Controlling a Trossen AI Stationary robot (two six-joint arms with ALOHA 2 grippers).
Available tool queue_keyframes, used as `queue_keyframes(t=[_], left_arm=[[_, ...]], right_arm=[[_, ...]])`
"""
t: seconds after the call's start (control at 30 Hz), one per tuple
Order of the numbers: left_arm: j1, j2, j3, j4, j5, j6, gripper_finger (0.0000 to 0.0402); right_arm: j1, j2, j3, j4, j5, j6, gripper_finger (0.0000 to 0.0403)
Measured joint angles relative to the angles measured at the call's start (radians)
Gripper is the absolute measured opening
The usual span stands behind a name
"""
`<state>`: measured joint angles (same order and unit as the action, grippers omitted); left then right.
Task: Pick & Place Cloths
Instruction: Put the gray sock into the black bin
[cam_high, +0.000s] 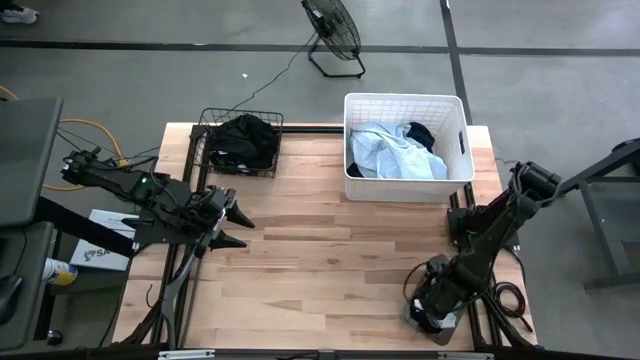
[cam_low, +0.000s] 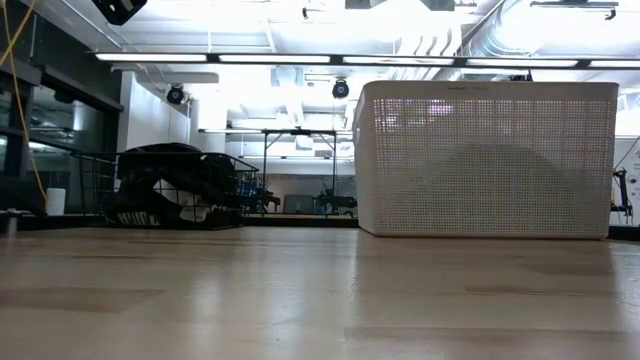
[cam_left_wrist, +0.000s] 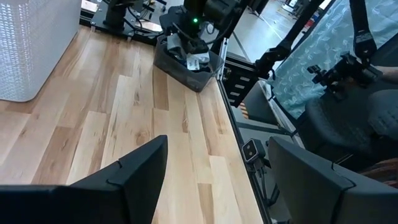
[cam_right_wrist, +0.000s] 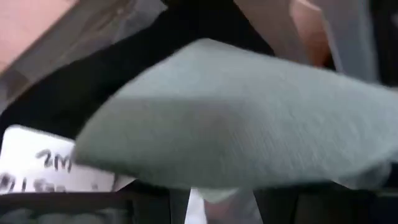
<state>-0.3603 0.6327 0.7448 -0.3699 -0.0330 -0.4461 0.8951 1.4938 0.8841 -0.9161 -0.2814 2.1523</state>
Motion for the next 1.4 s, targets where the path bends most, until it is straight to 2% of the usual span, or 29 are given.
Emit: queue_keyframes(t=[0.1,0.2,0.3,0.43,0.77,0.9,1.0,1.1,1.27,1.4], left_arm=[[0.000,0.000,0.000,0.000,0.000,0.000,0.0273],[0.000,-0.001,0.000,-0.016,0.000,0.001,0.0273],[0.000,-0.008,0.000,-0.041,0.000,0.003,0.0273],[0.000,-0.010,0.000,-0.043,-0.002,0.004,0.0273],[0.000,-0.010,0.000,-0.044,-0.003,0.003,0.0273],[0.000,-0.010,0.000,-0.044,-0.003,0.004,0.0273],[0.000,-0.010,0.000,-0.044,-0.003,0.003,0.0273],[0.000,-0.010,0.000,-0.044,-0.003,0.003,0.0273],[0.000,-0.010,0.000,-0.044,-0.003,0.003,0.0273],[0.000,-0.010,0.000,-0.044,-0.003,0.003,0.0273]], right_arm=[[0.000,0.028,0.000,0.028,0.001,-0.022,0.0139],[-0.002,0.027,0.000,0.084,-0.043,-0.069,0.0139],[-0.001,-0.004,0.000,0.118,-0.093,-0.087,0.0139],[0.002,-0.069,0.000,0.139,-0.101,-0.088,0.0139],[0.002,-0.298,0.000,0.140,0.079,-0.087,0.0139],[0.002,-0.377,0.000,0.034,0.192,-0.034,0.0139],[0.001,-0.401,0.000,-0.081,0.222,0.008,0.0139],[0.002,-0.392,0.000,-0.175,0.203,0.051,0.0139],[0.002,-0.358,0.000,-0.270,0.054,0.102,0.0139],[0.002,-0.344,0.000,-0.274,0.036,0.101,0.0139]])
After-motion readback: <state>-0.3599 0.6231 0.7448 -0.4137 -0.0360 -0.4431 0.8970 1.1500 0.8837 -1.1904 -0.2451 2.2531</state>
